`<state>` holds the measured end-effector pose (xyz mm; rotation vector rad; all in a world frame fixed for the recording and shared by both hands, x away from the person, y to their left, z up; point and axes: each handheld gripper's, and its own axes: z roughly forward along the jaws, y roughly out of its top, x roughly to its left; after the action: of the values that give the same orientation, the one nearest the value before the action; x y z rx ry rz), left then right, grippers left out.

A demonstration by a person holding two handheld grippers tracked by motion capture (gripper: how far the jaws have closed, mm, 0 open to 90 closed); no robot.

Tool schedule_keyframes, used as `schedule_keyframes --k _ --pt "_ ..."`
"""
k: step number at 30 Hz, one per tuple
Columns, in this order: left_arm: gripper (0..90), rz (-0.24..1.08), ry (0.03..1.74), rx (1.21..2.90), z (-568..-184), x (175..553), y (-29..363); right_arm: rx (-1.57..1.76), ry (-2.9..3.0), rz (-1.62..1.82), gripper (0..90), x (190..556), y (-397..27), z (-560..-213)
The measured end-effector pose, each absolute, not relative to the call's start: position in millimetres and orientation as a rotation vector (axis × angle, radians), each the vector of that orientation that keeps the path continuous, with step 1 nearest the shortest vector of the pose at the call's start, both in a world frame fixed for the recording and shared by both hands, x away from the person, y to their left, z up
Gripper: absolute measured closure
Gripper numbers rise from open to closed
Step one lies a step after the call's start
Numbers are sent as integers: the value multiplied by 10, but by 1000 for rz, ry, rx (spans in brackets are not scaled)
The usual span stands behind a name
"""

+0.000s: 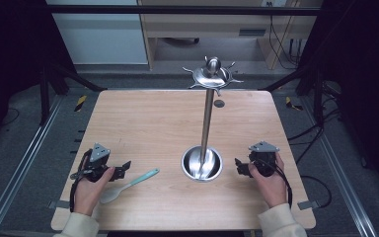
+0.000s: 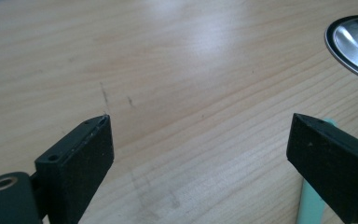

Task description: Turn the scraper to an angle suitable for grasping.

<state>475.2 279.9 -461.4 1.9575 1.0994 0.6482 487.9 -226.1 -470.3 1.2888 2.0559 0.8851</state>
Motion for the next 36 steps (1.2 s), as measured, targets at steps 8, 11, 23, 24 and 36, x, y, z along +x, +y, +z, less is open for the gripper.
schedule_keyframes --k 8,11,23,24,36 --pt "101 696 1016 2047 -4230 4838 2668 1282 2056 890 108 4862 -2278 -4709" --pt "108 694 990 2130 -4126 4977 2588 1287 2048 899 109 4863 -2286 -4706" --pt "371 574 984 2163 -4266 4883 2467 1281 2048 892 111 4863 -2248 -4698" --pt "418 567 979 2179 -4266 4873 2444 1273 2049 892 111 4863 -2244 -4698" --pt "850 519 843 2351 -4393 4834 2102 1272 2049 889 112 4874 -2250 -4693"
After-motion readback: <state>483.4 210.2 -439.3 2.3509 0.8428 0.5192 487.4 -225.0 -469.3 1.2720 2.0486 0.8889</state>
